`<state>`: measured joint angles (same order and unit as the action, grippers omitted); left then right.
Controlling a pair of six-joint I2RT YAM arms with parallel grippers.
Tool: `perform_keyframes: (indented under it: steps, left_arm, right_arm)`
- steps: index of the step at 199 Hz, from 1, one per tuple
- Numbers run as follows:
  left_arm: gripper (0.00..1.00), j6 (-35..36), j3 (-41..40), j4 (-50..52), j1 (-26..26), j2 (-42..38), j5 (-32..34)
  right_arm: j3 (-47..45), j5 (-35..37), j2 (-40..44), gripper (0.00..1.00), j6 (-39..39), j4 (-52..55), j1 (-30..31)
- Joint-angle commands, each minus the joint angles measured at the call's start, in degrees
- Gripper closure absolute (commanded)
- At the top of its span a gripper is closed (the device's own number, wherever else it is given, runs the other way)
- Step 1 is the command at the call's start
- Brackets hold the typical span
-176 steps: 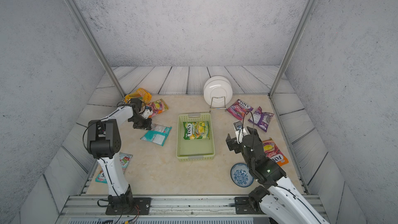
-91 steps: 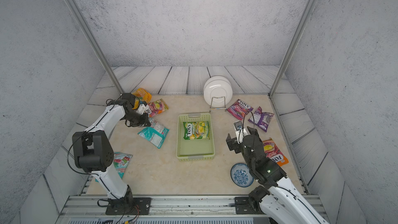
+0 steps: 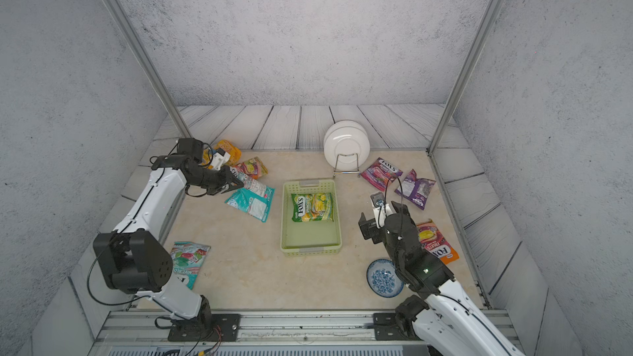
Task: Put the candies in the basket
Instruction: Pick up the candy at the center of the board, then place the candy in the basket.
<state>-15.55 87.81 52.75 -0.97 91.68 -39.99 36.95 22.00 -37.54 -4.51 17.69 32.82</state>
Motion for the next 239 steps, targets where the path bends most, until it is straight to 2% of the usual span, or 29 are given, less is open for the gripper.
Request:
perform_keyframes:
  steps: [1,24,48,66,92,130,185,239]
  left_arm:
    - [1.0,-9.5,-1.4,-6.4,0.7,-5.5,-7.7]
    - [1.0,-16.0,-5.8,-15.0,2.0,-11.0,-7.1]
    - [1.0,-21.4,-9.3,-21.7,5.9,-14.5,-5.1]
    - [1.0,-23.9,-10.2,-22.8,9.2,-13.9,-4.1]
    - [1.0,-33.6,-14.4,-28.4,12.3,-12.4,-5.1]
    - [1.0,-40.1,-20.0,-35.7,19.4,-10.2,-4.2]
    - [1.0,-44.9,-21.1,-38.0,26.7,-5.2,-1.5]
    - [1.0,-45.9,-19.3,-37.9,29.5,0.5,1.4]
  right_arm:
    - [-0.3,-0.7,-0.4,0.0,0.7,-0.7,-0.1]
    - [-0.2,-0.1,-0.7,0.0,0.6,-0.6,-0.1]
    - [-0.3,-0.2,-0.9,0.0,0.5,-0.6,0.0]
    - [-0.2,-0.3,-0.9,0.0,0.4,-0.7,0.0]
    - [-0.5,0.8,-0.9,0.0,0.1,-0.7,0.0]
    - [-0.5,0.7,-0.5,0.0,0.0,-0.8,0.0]
    - [-0.6,1.4,0.0,0.0,-0.4,-1.0,0.0]
    - [-0.7,1.0,0.2,0.0,-0.5,-1.1,0.0]
